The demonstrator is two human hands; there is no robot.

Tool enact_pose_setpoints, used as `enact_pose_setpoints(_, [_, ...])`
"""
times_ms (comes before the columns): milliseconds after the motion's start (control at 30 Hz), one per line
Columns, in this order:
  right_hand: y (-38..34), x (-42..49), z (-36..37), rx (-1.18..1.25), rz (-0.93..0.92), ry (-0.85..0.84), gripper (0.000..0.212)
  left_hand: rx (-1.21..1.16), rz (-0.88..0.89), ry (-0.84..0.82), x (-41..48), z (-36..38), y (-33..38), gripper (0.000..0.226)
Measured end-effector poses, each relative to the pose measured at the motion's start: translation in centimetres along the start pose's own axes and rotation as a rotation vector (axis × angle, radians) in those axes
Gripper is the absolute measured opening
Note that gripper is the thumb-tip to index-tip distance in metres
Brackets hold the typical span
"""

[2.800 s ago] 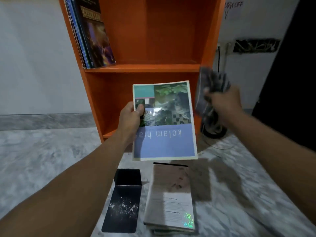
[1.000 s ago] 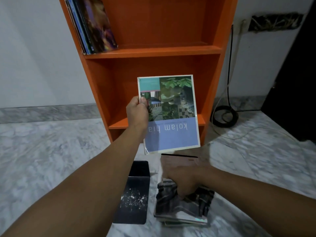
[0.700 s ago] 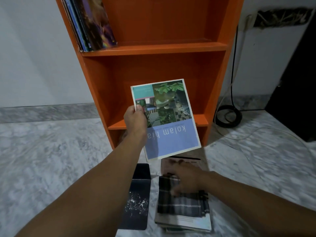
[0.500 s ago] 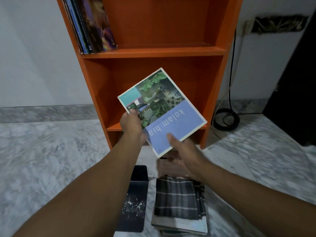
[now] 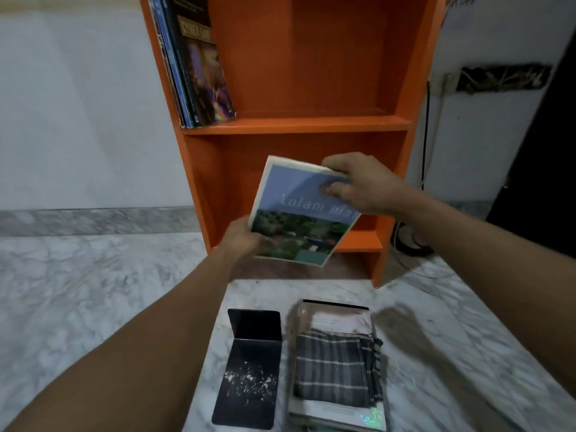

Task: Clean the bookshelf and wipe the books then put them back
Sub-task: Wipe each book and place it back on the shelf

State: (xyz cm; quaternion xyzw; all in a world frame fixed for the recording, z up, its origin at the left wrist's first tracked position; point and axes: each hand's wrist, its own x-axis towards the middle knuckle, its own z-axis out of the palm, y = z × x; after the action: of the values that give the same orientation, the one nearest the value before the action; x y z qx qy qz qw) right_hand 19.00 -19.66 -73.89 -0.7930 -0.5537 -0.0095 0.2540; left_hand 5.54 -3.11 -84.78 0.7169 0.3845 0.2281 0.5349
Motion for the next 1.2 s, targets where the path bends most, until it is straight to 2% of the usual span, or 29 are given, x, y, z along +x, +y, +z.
enact_pose_setpoints(33, [-0.8, 0.3, -0.4, -0.066, -0.037, -0.021, 0.02, -0.047, -0.024, -0.1, -0.7, -0.3, -0.1, 0.031])
enact_pose_setpoints(67, [-1.4, 0.8, -0.6, -0.105, -0.059, -0.023, 0.015, -0.097, -0.022, -0.159, -1.2, -0.5, -0.2, 0.022])
enact_pose_setpoints(133, [-2.4, 2.1, -0.7, -0.093, -0.089, 0.051, 0.005, -0.164, 0.011, -0.137, -1.3, -1.0, -0.4, 0.019])
enact_pose_setpoints(200, [-2.8, 3.6, -0.3, -0.098, -0.08, 0.242, 0.027, -0.222, 0.009, -0.05, -1.1, -1.7, 0.4, 0.022])
enact_pose_setpoints(267, [-3.2, 4.7, 0.3, -0.018, 0.03, 0.439, 0.066, -0.295, -0.03, 0.002, -0.5, -2.7, 1.5, 0.021])
enact_pose_setpoints(300, [-3.2, 5.1, 0.7, 0.101, 0.119, 0.488, 0.083, -0.34, -0.037, 0.014, -0.3, -3.2, 2.1, 0.019])
enact_pose_setpoints(367, [-3.8, 5.2, 1.6, 0.416, 0.331, 0.419, 0.097, -0.419, -0.029, 0.011, 0.2, -4.2, 3.4, 0.019])
enact_pose_setpoints(433, [-4.2, 5.6, 2.9, 0.64, 0.475, 0.198, 0.084, -0.495, -0.062, 0.014, 0.7, -5.2, 4.8, 0.028])
enact_pose_setpoints(500, [-4.7, 6.5, 4.0, 0.664, 0.518, 0.081, 0.047, -0.544, -0.074, 0.009, 1.2, -6.4, 6.1, 0.033])
enact_pose_setpoints(567, [-5.2, 8.1, 4.4, 0.664, 0.539, 0.162, 0.019, -0.507, -0.049, 0.017, 1.8, -7.8, 7.4, 0.029])
enact_pose_setpoints(633, [-5.6, 9.9, 4.3, 0.692, 0.554, 0.236, 0.004, -0.387, 0.015, 0.039, 2.5, -9.2, 8.4, 0.024])
enact_pose_setpoints(733, [-5.8, 12.9, 4.0, 0.66, 0.551, 0.312, 0.005, -0.149, 0.132, 0.057, 3.6, -10.8, 9.8, 0.027])
enact_pose_setpoints(900, [-5.2, 17.3, 1.8, 0.449, 0.431, 0.394, 0.006, 0.194, 0.243, 0.104, 5.5, -12.1, 12.3, 0.026])
enact_pose_setpoints(1033, [-4.9, 21.0, -0.1, 0.405, 0.365, 0.396, 0.011, 0.502, 0.356, 0.359, 7.7, -12.7, 13.8, 0.022])
enact_pose_setpoints(1100, [-4.5, 23.0, -0.7, 0.386, 0.343, 0.386, 0.021, 0.525, 0.357, 0.44, 8.6, -12.5, 14.6, 0.027])
enact_pose_setpoints(1200, [-3.4, 25.7, -0.5, 0.391, 0.337, 0.375, 0.021, 0.551, 0.326, 0.542, 9.6, -11.4, 15.6, 0.03])
